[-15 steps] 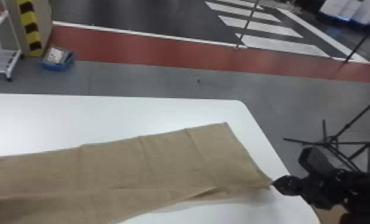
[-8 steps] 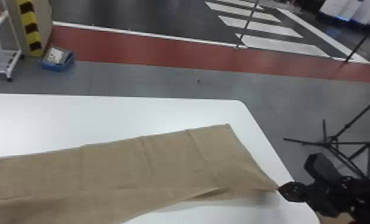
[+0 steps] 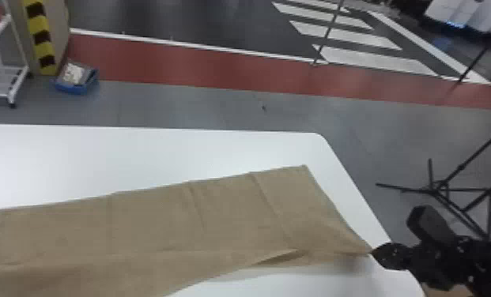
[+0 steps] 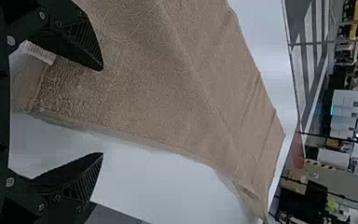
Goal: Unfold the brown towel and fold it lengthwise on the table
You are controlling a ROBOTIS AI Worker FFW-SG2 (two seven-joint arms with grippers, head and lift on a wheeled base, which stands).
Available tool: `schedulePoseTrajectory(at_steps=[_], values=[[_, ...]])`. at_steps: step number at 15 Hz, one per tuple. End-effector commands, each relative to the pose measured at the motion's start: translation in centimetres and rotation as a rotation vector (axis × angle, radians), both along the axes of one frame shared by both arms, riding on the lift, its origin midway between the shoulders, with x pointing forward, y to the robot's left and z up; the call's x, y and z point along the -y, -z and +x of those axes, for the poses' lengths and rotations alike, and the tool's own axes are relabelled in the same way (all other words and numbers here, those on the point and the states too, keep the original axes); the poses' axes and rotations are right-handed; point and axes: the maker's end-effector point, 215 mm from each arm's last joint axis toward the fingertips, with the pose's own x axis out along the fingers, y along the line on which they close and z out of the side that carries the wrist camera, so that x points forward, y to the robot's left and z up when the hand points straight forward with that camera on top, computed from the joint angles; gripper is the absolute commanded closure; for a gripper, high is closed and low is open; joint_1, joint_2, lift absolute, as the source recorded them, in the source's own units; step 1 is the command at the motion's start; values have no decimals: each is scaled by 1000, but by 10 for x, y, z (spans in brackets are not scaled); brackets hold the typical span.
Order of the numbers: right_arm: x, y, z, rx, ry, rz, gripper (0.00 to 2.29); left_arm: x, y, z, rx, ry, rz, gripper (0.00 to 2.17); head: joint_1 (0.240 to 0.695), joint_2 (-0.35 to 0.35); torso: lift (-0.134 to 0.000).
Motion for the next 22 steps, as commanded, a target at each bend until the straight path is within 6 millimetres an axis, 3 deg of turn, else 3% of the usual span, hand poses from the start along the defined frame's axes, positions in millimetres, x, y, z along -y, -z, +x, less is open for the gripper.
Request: schedulePoseTrajectory(at_steps=[1, 5, 6, 8, 11, 15, 18, 20, 22], values=[[3, 3, -4, -4, 7, 1, 1676, -15, 11, -3, -17, -9, 40, 269, 695, -350, -109], [10, 5, -13, 4, 29, 7, 1676, -29, 11, -2, -3, -1, 63, 542, 695, -350, -109], [10, 5, -14, 3, 29, 9, 1676, -31, 10, -1, 12, 6, 68, 701, 695, -350, -109], [10, 5, -14, 6, 31, 9, 1676, -37, 10, 1, 11, 0, 68, 1251, 695, -350, -109], [13, -2, -15, 22, 38, 12, 1676, -52, -7, 2, 22, -5, 55, 1291, 695, -350, -109], [23, -36, -18, 92, 65, 49, 1676, -69, -70, 0, 49, 37, 41, 1271, 695, -350, -109], [23, -56, -5, 125, 94, 55, 1676, -74, -101, 24, 80, 7, 38, 1271, 695, -350, -109], [7, -54, 6, 116, 87, 48, 1659, -69, -105, 33, 59, -13, 16, 1271, 695, -350, -109], [-14, -42, 1, 84, 47, 47, 836, -63, -104, 35, 58, -4, 15, 1271, 695, -350, -109]])
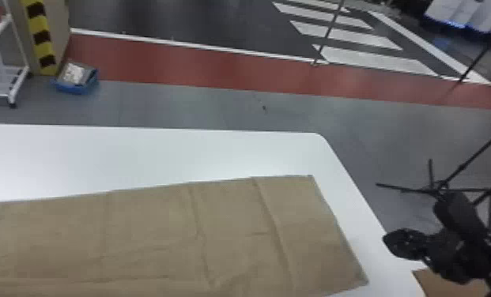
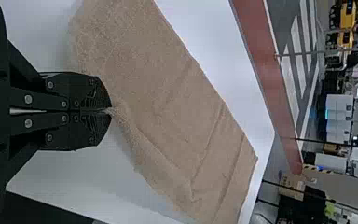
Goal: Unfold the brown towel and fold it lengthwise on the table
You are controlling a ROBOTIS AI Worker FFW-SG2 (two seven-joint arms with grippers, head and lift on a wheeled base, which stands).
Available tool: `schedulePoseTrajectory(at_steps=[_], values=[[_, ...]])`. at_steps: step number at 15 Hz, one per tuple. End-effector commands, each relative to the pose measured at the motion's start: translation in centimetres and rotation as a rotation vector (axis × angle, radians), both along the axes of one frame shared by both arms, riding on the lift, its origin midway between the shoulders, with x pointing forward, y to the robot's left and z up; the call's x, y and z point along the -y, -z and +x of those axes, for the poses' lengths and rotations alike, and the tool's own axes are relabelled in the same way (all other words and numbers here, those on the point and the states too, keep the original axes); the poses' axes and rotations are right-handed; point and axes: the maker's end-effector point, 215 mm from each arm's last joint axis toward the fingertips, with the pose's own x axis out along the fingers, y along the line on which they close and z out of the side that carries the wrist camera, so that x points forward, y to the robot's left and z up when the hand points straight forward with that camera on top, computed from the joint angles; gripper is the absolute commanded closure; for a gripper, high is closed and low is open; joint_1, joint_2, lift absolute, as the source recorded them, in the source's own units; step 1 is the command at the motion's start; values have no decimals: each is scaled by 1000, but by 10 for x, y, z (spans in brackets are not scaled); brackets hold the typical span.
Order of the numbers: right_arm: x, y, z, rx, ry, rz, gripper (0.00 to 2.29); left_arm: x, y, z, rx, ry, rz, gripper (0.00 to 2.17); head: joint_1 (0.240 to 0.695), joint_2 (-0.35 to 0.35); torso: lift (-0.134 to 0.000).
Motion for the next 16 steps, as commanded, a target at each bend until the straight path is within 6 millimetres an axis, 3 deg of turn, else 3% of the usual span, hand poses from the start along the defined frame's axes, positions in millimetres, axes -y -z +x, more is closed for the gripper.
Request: schedulePoseTrajectory(at_steps=[1, 4, 7, 13, 16], values=[[-20, 10, -9, -44, -44, -7, 637, 4, 3, 2, -6, 2, -5, 1268, 695, -350, -109], [-14, 17, -26, -112, -58, -104, 360, 6, 8, 2, -15, 4, -6, 1271, 695, -350, -109], [-23, 43, -35, -217, -103, -190, 360, 11, 12, 4, -23, 15, -17, 1271, 695, -350, -109], [-70, 86, -22, -325, -213, -245, 373, 12, 18, 3, -38, 18, -22, 1268, 695, -350, -109], [-70, 98, -25, -366, -230, -272, 508, 11, 21, 2, -42, 20, -21, 1271, 695, -350, -109]])
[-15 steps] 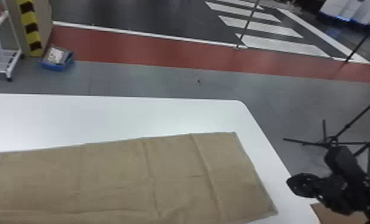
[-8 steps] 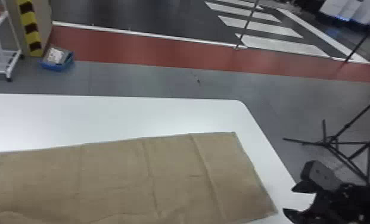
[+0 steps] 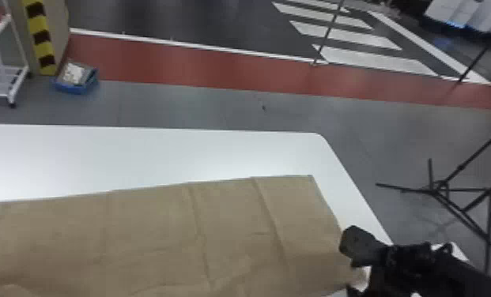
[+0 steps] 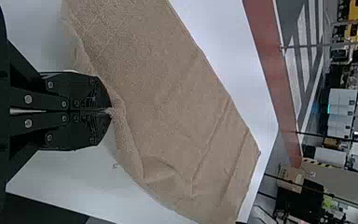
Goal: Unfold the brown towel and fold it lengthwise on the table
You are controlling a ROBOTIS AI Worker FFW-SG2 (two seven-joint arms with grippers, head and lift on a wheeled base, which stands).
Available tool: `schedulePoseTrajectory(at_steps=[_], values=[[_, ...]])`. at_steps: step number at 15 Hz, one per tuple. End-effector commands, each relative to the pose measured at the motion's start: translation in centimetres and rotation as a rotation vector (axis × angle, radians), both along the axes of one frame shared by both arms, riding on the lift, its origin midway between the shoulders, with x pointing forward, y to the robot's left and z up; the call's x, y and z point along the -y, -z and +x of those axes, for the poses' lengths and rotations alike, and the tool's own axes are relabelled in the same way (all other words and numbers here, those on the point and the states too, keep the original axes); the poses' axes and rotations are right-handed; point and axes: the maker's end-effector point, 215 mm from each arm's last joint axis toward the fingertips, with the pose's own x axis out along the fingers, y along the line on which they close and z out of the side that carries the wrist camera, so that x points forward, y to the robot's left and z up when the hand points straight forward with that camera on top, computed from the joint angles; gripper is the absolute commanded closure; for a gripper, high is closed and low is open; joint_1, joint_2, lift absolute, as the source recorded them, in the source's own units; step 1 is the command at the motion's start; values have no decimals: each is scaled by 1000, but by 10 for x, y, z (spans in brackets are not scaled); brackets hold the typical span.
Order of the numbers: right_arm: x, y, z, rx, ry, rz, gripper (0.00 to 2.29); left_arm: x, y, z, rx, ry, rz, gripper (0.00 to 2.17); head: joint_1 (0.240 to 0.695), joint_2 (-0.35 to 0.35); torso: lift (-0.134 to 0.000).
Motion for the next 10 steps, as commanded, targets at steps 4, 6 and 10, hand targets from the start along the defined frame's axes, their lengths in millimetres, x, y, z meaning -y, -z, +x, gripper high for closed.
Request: schedulePoseTrajectory(at_steps=[4, 6, 10], values=[[4, -6, 5, 18, 3, 27, 1639, -2, 6, 0, -4, 3, 4, 1268, 695, -350, -109], [3, -31, 14, 107, 15, 119, 1939, -2, 3, 1, 2, 3, 5, 1268, 695, -350, -109], [24, -81, 33, 266, 40, 220, 1946, -12, -7, 7, 25, -26, 6, 1271, 695, -346, -109]])
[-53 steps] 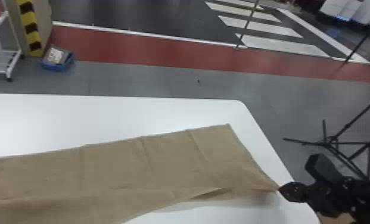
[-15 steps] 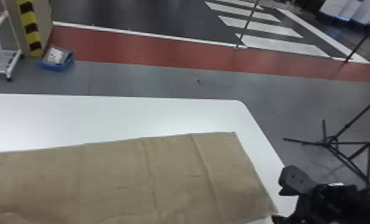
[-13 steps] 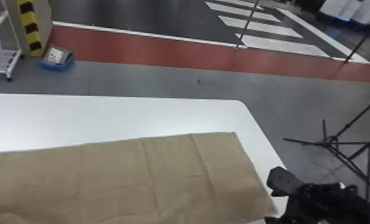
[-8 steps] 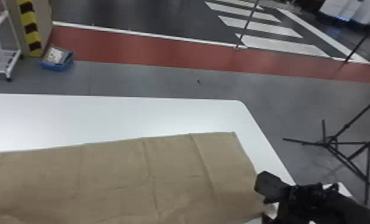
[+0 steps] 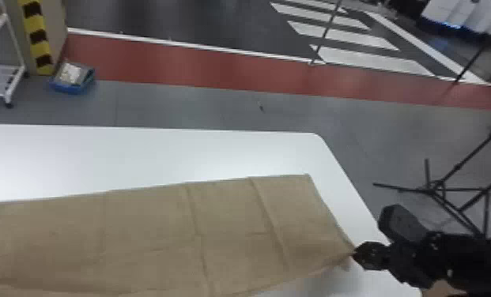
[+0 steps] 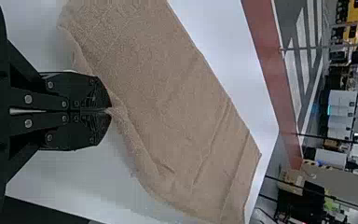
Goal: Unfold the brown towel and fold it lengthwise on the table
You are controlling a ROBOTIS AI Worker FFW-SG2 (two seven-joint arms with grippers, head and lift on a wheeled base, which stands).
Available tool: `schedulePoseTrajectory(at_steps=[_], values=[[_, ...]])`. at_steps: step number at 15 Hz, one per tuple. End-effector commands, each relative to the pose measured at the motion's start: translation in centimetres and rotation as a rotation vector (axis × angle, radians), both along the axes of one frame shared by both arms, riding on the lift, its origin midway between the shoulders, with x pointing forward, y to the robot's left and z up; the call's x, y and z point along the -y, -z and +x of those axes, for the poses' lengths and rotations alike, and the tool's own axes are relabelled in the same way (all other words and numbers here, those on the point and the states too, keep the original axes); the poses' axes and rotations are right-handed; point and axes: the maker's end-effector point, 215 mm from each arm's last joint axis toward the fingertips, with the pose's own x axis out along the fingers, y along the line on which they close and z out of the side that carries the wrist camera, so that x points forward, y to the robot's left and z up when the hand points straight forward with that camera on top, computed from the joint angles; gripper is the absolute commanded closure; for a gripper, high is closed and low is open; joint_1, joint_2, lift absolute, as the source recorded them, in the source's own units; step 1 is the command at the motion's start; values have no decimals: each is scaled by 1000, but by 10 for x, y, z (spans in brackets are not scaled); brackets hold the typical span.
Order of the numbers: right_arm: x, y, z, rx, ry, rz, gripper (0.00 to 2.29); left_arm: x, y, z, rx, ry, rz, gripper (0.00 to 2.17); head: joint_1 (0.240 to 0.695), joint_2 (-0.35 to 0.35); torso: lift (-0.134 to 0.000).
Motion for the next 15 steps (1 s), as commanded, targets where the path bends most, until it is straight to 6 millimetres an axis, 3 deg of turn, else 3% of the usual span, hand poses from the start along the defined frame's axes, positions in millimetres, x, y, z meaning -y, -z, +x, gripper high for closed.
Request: schedulePoseTrajectory(at_steps=[1, 5, 8, 10, 13, 15], values=[[13, -33, 16, 93, 14, 48, 1946, -6, -9, 8, 15, -23, -3, 1271, 695, -346, -109], [15, -49, 37, 138, 26, 65, 1953, -10, -26, 30, 24, -72, -31, 1271, 695, -342, -109], [14, -73, 62, 195, 80, 145, 1953, -13, -39, 62, 19, -131, -56, 1271, 695, -312, -109], [14, -78, 82, 187, 97, 158, 1953, -12, -39, 88, 3, -150, -55, 1271, 695, -295, -109], [5, -63, 120, 110, 67, 106, 1953, -8, -16, 128, -68, -170, 38, 1271, 695, -273, -109], [-3, -47, 139, 54, 37, 49, 1953, -4, -1, 141, -110, -160, 74, 1271, 695, -250, -109]])
